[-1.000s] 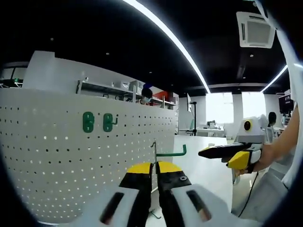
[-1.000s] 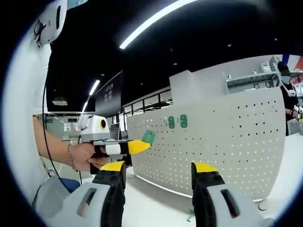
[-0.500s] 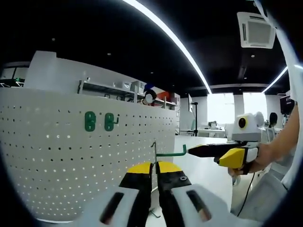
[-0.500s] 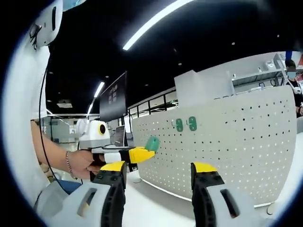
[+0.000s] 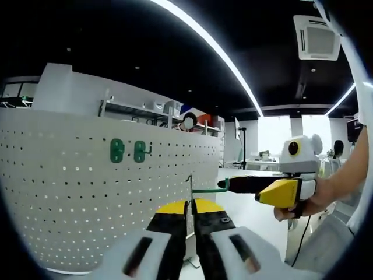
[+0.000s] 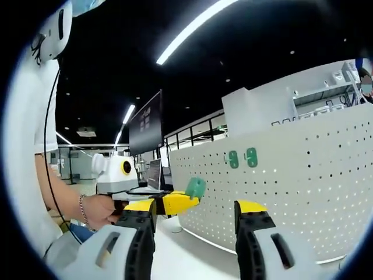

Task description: Insert the hook assembly into the mounting plate slot until the hook locks in place.

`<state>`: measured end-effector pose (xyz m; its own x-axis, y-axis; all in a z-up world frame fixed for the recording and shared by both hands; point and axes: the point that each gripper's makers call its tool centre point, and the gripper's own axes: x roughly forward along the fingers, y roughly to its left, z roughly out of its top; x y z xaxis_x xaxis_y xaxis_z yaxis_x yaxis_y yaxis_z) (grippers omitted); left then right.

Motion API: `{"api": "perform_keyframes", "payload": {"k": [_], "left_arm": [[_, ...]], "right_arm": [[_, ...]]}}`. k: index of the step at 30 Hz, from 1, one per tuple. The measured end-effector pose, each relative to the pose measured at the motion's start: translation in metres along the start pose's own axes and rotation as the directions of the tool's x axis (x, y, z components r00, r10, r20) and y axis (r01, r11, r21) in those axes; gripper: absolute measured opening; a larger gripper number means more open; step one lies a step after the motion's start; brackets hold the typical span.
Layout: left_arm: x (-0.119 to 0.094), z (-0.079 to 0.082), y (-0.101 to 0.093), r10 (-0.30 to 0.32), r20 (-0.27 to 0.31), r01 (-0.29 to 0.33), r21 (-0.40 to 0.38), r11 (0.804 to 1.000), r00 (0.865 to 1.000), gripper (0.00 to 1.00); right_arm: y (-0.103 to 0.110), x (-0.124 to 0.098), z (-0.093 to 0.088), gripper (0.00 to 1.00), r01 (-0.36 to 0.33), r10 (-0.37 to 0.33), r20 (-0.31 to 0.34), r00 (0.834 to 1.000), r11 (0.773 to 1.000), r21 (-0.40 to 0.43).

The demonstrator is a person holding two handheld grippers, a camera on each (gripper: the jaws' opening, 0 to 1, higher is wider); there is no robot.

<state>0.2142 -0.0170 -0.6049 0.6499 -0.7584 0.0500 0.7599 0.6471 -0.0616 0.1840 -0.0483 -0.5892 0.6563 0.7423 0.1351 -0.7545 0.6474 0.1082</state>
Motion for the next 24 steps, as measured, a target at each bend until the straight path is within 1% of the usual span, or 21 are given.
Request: {"api": "perform_keyframes", "payload": {"k": [4,12,15,18,20,21,23,24], "left_arm": [[0.0,0.0,-0.001,-0.001,0.002,0.001,0.0,1.0,1.0,0.03],[0.0,0.0,0.0,0.001,0.002,-0.001,0.001,1.0,1.0,0.03],[0.0,0.001,0.0,0.001,0.003,-0.001,0.003,1.0,1.0,0.03],[-0.001,0.001,0.001,0.003,0.004,-0.003,-0.004,1.0,1.0,0.03],[-0.001,0.0,0.001,0.005,0.003,-0.005,-0.008,1.0,1.0,0.03],[-0.001,0.0,0.001,0.006,0.003,-0.006,-0.009,1.0,1.0,0.03],[-0.001,0.0,0.001,0.006,0.002,-0.006,-0.009,1.0,1.0,0.03],[-0.001,-0.001,0.0,0.006,0.001,-0.006,-0.007,1.0,1.0,0.03]], "right_arm": [[0.0,0.007,0.004,0.51,-0.004,0.004,0.013,1.0,1.0,0.002],[0.004,0.02,0.007,0.5,-0.017,0.017,0.025,1.0,1.0,0.023],[0.003,0.023,0.008,0.48,-0.016,0.014,0.034,0.999,0.999,0.052],[0.003,0.025,0.004,0.42,-0.008,0.007,0.018,1.0,0.999,0.051],[0.003,0.026,0.002,0.33,0.001,-0.002,0.011,1.0,0.999,0.044],[0.002,0.026,0.002,0.3,0.005,-0.005,0.007,1.0,0.999,0.045],[0.0,0.026,0.002,0.25,0.019,-0.019,0.011,1.0,0.999,0.038],[0.0,0.026,0.002,0.24,0.023,-0.024,0.012,1.0,0.999,0.041]]}}
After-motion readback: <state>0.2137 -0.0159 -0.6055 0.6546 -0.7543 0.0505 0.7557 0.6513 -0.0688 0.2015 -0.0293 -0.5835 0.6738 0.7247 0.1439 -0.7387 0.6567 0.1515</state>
